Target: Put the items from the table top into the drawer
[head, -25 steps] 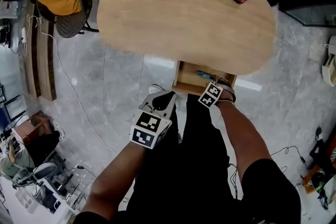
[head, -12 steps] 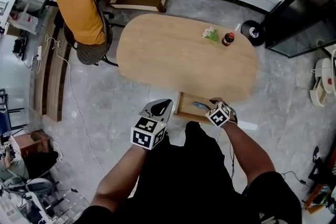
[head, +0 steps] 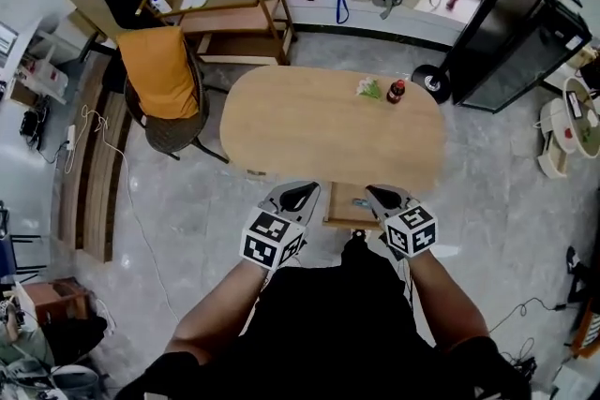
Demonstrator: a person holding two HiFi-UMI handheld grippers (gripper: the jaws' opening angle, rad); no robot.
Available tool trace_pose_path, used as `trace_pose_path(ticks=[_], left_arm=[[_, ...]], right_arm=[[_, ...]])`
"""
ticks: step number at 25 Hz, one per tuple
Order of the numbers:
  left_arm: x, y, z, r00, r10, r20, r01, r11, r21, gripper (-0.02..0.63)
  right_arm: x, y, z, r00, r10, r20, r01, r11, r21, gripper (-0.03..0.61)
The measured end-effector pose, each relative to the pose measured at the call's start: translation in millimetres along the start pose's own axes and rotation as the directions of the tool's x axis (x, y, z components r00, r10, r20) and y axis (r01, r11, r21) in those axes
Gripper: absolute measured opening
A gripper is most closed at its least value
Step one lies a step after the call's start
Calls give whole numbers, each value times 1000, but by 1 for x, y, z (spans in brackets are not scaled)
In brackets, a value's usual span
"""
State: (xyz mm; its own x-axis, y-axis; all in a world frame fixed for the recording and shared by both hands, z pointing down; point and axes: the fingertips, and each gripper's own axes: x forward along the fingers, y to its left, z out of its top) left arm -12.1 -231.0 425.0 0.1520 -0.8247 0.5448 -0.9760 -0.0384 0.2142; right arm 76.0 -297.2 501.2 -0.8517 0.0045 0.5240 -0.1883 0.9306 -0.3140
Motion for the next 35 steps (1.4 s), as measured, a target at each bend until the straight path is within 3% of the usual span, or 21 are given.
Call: trace_pose_path(ticks=[3,9,14,19,27,35], left_arm=[[-40,-8,-8,999,-48,15,47,997,68,2],[-116,-29,-33,985,-165,43,158,978,133,2],[-150,-36,-55,975,-220,31,213,966,150,2],[-167,-57,-49,969,-235,71,223,964,147,2],[-172,-99,-57,975,-197,103,183,974,132,2],[-171,-135,-64,981,-154,116,144,985,91,2]], right_arm=[[-30,52,19,990,-45,131,35,997,73,3],[-76,149,35,950,-120,288,99,991,85,3],[-104,201,27,919,-195,343,163,979,120,5],[-127,219,26,907,-214,363,190,976,103,3],[-145,235,5,948,-134,290,128,991,39,3],[-177,232,-15,956,-98,278,107,994,-17,3]])
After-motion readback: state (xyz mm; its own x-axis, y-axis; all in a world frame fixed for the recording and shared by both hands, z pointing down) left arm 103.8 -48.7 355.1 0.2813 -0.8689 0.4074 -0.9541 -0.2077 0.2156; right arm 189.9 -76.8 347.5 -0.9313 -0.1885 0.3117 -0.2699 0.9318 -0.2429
